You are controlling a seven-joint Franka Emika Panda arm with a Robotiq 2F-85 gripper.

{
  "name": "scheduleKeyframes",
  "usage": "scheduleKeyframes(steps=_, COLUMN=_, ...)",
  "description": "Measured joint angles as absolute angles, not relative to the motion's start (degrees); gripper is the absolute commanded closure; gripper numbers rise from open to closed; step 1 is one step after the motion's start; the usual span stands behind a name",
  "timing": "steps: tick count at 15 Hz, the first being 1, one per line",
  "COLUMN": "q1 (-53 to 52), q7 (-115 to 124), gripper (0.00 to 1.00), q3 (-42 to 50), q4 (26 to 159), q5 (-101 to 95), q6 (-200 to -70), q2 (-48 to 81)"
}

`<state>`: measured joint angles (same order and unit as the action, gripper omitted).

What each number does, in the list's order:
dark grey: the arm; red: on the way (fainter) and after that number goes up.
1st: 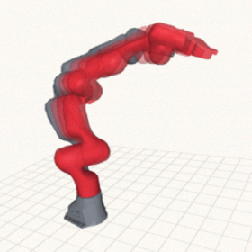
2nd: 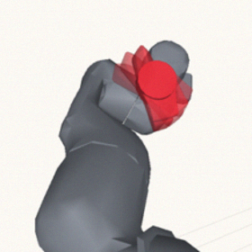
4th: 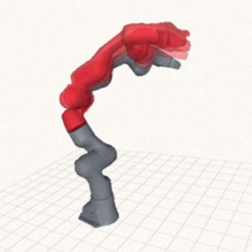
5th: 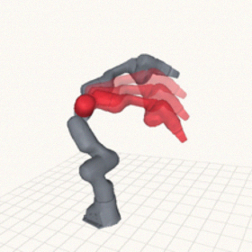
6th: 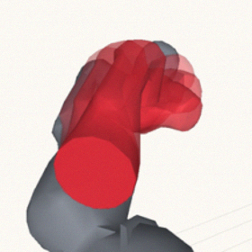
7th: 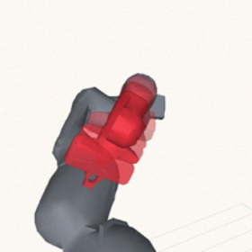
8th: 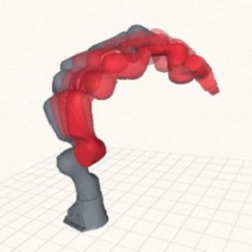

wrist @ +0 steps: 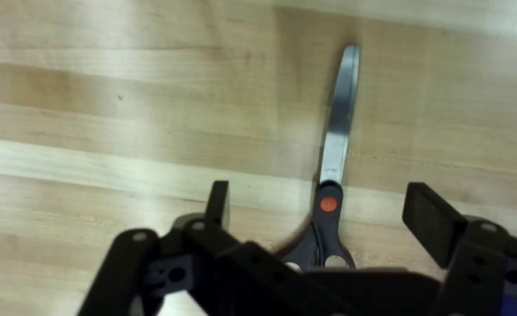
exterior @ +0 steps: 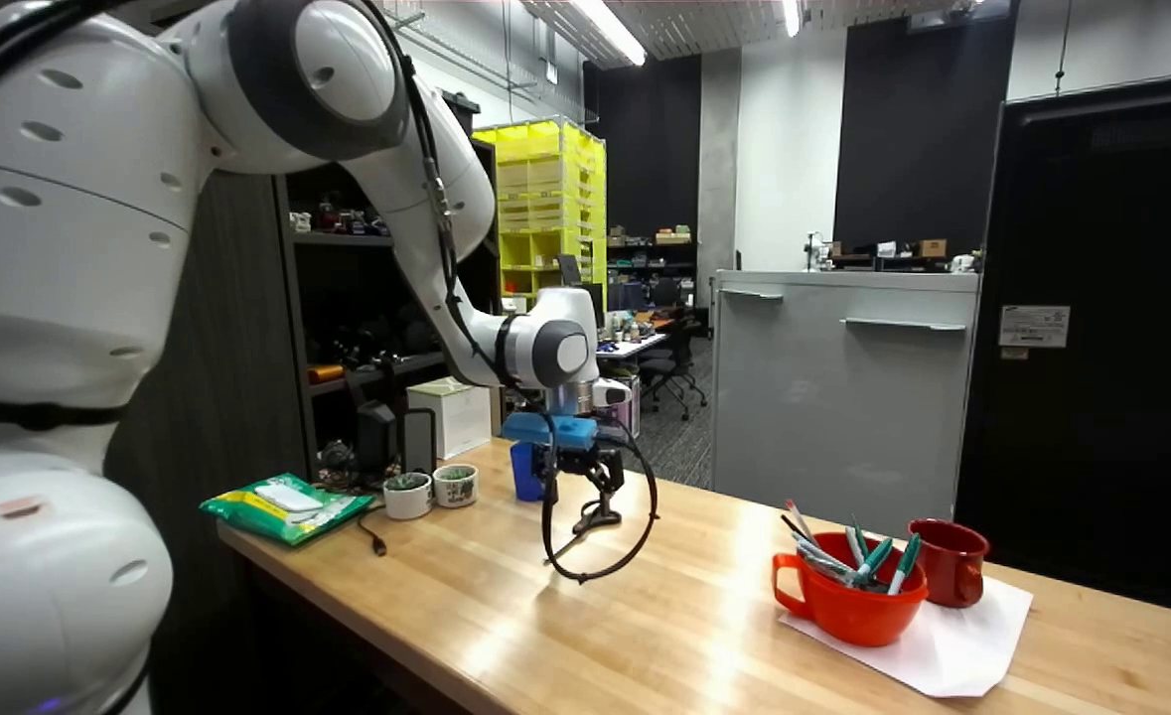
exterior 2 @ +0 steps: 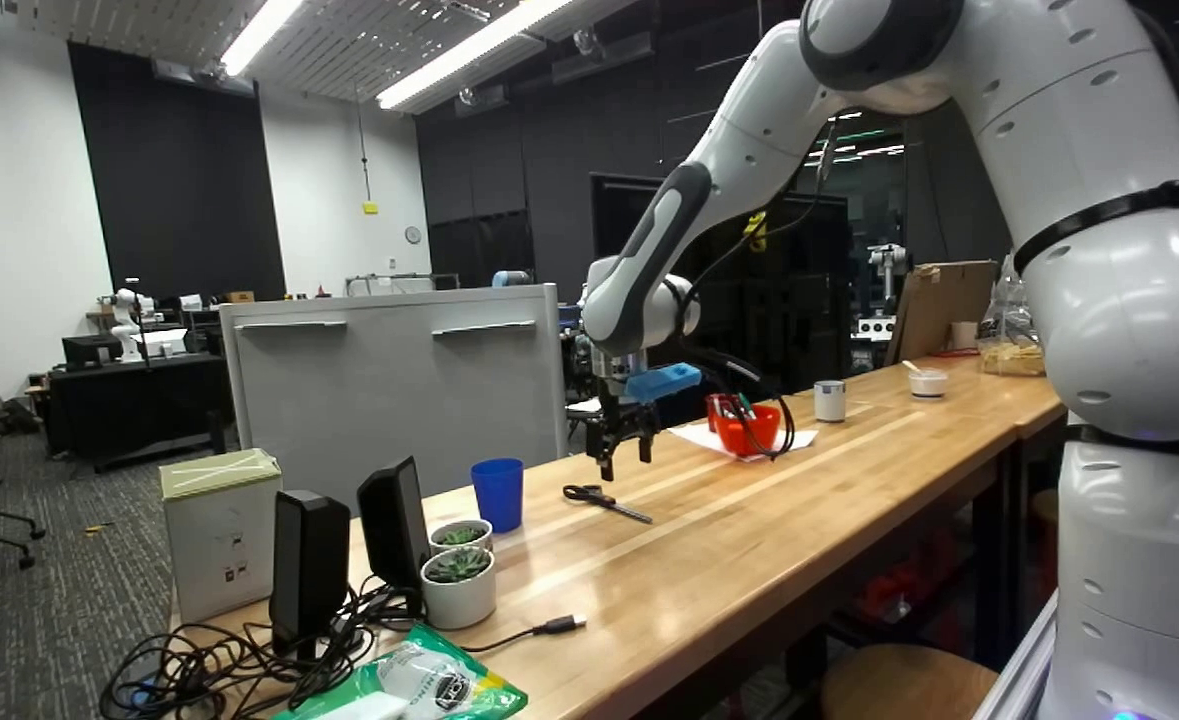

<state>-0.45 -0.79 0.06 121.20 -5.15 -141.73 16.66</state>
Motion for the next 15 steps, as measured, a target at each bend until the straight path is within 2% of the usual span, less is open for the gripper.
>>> scheduleKeyframes(steps=6, q1=1.0, q7=-4.3, gripper=0.00, q3=0.1, q4=131.2, q5=-3.0, q6=-141.4, q2=5.6)
scheduleKeyframes(steps=15, q1=1.1, q7=-4.3, gripper=0.00, q3=0.0, q4=131.9, q5=-3.0, q6=-141.4, q2=5.4)
